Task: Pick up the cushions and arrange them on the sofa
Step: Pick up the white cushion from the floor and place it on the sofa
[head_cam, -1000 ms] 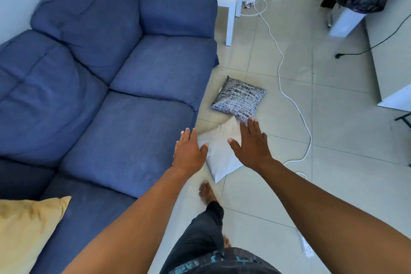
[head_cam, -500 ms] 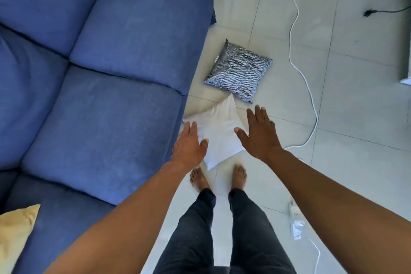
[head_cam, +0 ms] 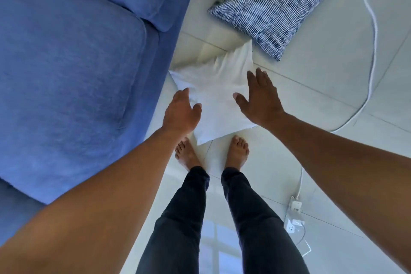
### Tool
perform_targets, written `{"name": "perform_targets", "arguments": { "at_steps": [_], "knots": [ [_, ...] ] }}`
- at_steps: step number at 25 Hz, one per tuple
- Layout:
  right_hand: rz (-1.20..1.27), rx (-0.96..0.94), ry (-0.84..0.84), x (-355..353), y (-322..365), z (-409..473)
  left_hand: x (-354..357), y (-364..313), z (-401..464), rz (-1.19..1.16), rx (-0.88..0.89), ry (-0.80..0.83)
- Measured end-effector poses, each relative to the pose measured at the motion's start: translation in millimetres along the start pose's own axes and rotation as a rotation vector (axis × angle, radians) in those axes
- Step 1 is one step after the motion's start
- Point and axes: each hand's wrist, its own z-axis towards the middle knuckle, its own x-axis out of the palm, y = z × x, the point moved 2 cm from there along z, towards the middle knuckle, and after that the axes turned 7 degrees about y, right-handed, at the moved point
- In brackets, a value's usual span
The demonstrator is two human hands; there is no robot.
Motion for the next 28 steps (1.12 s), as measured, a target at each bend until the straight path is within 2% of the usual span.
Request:
{"name": "perform_targets", "arguments": {
  "at_steps": [7,10,12,15,16,18,22,28],
  "knots": [
    [0.042,0.019,0.042,97.4,-49.7,125.1,81.6,55.1,134.1,-0.041,-0.086,0.045],
    [0.112,0.061,-0.010,122.1,-70.3,165.4,105.1,74.0,174.1,-0.085,-0.134,0.023],
    [0.251,0.160,-0.076,128.8,-85.4,188.5,113.1,84.5,193.4,-0.271,-0.198,-0.013],
    [0.718,0.390,-0.081,127.3,-101.8,205.6,116.7,86.7,202.7,-0.818,-0.437,0.031],
    [0.843,0.435,-0.045,122.5,-102.2,203.7,115.9,82.5,201.0,-0.901,-0.466,0.076],
    [0.925,0.434,-0.017,110.6,-100.8,191.8,108.7,68.3,187.7,-0.930,-0.431,0.111],
    [0.919,0.389,-0.069,72.4,-91.9,135.1,77.3,37.1,130.0,-0.925,-0.325,0.069],
    [0.863,0.317,-0.182,-40.2,-50.0,7.0,-14.4,-18.1,-8.7,-0.974,-0.230,0.055]
  ]
}}
